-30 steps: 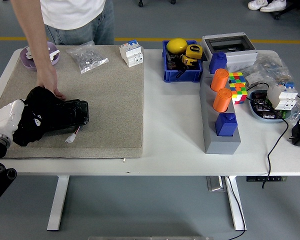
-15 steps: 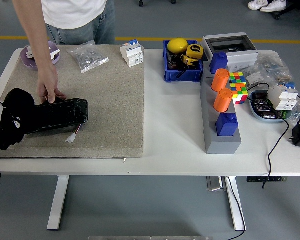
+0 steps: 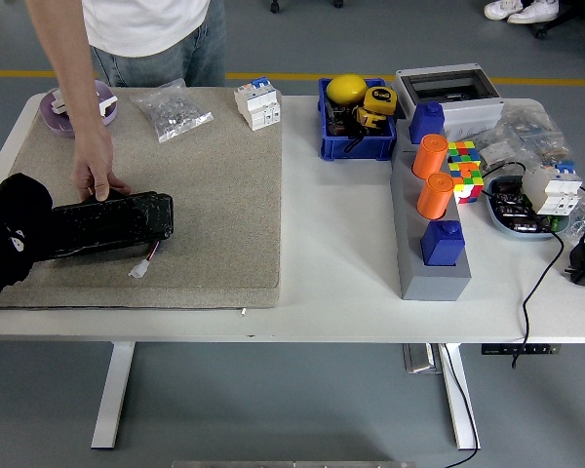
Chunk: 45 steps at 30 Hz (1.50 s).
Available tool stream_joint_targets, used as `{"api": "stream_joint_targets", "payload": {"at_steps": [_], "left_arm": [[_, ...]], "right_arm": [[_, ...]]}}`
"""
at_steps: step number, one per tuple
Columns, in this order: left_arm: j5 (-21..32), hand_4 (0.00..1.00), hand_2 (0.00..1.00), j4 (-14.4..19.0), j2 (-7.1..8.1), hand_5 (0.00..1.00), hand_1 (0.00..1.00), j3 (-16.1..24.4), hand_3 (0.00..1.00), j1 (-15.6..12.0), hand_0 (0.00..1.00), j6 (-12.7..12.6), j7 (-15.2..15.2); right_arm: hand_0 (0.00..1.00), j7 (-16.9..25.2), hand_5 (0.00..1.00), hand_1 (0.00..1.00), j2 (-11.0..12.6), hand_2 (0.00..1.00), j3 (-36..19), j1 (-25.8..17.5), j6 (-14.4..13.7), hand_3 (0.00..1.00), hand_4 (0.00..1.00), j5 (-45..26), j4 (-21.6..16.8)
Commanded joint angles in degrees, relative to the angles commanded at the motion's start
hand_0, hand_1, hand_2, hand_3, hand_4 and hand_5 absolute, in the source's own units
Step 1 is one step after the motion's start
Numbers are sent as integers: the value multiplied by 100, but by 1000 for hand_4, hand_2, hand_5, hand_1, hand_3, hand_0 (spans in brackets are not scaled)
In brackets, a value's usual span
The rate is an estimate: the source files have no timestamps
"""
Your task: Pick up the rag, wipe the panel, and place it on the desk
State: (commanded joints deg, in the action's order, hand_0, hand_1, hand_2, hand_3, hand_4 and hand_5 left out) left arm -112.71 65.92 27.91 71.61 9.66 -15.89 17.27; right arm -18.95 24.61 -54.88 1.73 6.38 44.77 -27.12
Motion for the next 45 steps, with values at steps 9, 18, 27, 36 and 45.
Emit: {"api": "stream_joint_targets", "payload": {"at_steps": [9, 18, 27, 36, 45], "left_arm": [[21, 79, 528, 352, -62, 2, 110, -202, 439, 51, 184, -77, 18], [159, 79, 527, 474, -157, 2, 110, -693, 440, 288, 184, -92, 41], [291, 82, 527, 516, -299, 2, 110, -1203, 441, 570, 184, -87, 66], [379, 82, 527, 664, -363, 2, 110, -1569, 441, 737, 183, -45, 116], [386, 82, 527, 902, -458, 2, 110, -1942, 442, 831, 183, -10, 193]], "right_arm": [[733, 6, 603, 549, -4, 715, -6, 2, -9, 751, 998, 4, -3], [733, 6, 605, 548, -6, 715, -7, 2, -8, 751, 998, -3, -2], [733, 4, 606, 547, -5, 715, 15, 12, -7, 751, 998, -16, 1], [732, -2, 608, 546, 4, 715, 37, 15, 1, 751, 998, -23, 3], [733, -5, 612, 546, 5, 715, 54, 21, 6, 751, 998, -32, 7]]}}
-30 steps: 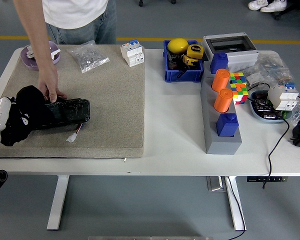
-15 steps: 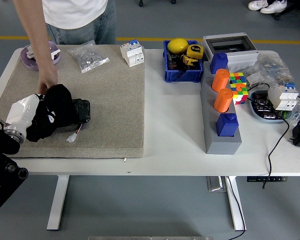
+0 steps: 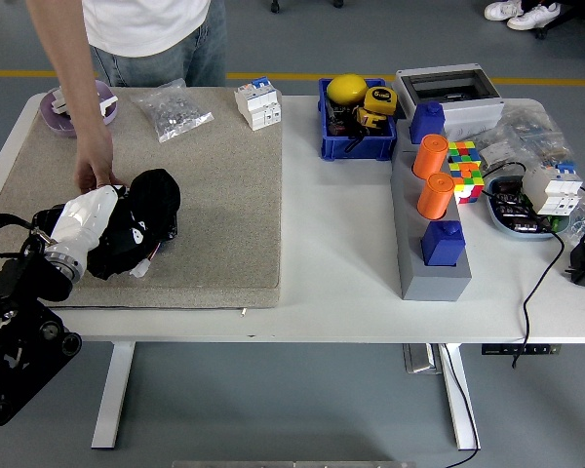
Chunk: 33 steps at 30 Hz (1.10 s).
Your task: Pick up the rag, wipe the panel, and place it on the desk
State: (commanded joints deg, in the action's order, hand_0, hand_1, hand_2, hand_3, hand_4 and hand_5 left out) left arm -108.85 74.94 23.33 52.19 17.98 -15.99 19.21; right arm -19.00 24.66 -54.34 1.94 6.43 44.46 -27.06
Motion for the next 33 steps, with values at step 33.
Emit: {"api": "stream_joint_targets", "payload": {"at_steps": [33], "left_arm": [[-94, 84, 527, -623, 249, 2, 111, 685, 443, -279, 183, -34, -7]], "right_arm": [[733, 0, 613, 544, -5, 715, -35, -5, -3, 751, 998, -4, -10]]}}
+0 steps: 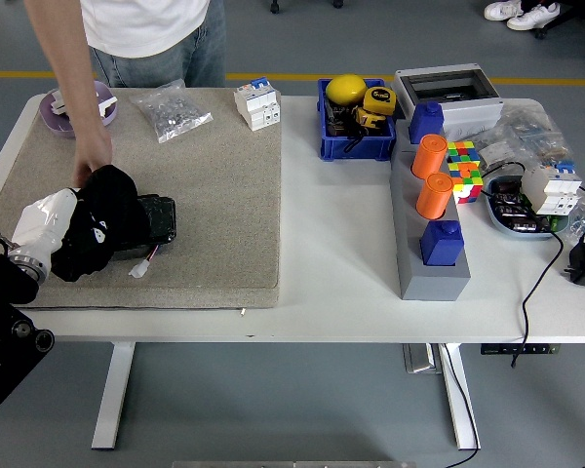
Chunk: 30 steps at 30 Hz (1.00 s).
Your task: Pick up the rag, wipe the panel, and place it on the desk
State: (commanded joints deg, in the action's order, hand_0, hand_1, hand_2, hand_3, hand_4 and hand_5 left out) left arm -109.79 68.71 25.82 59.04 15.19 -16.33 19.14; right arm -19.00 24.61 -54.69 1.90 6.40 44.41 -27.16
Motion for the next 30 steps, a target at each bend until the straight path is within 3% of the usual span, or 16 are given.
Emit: {"api": "stream_joint_targets", "payload": {"at_steps": [30], "left_arm": [[-232, 94, 528, -432, 430, 2, 114, 1230, 446, -552, 183, 1, -25]], "right_arm": [[733, -1, 613, 544, 6, 715, -45, -6, 9, 750, 998, 22, -14]]}}
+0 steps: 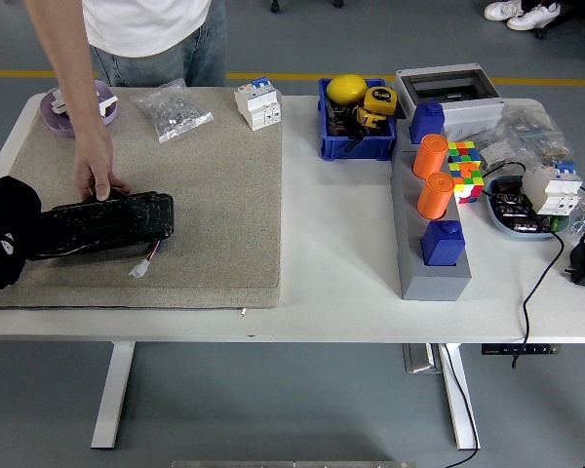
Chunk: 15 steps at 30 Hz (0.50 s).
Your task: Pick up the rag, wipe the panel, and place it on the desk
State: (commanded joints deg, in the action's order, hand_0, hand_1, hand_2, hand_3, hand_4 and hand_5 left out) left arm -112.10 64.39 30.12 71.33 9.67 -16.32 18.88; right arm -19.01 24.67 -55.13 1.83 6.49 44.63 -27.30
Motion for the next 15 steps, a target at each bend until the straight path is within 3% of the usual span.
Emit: {"api": "stream_joint_targets", "payload": {"at_steps": [7, 15], "left_arm": [[176, 93, 528, -333, 97, 2, 113, 59, 445, 106, 183, -180, -266], [517, 91, 522, -1063, 229, 2, 163, -460, 440, 512, 214, -500, -937]], "right_arm": [[733, -1, 613, 544, -12, 715, -2, 12, 0, 750, 998, 7, -8], [732, 2, 616, 543, -19, 715, -3, 50, -17, 749, 998, 19, -25]]}}
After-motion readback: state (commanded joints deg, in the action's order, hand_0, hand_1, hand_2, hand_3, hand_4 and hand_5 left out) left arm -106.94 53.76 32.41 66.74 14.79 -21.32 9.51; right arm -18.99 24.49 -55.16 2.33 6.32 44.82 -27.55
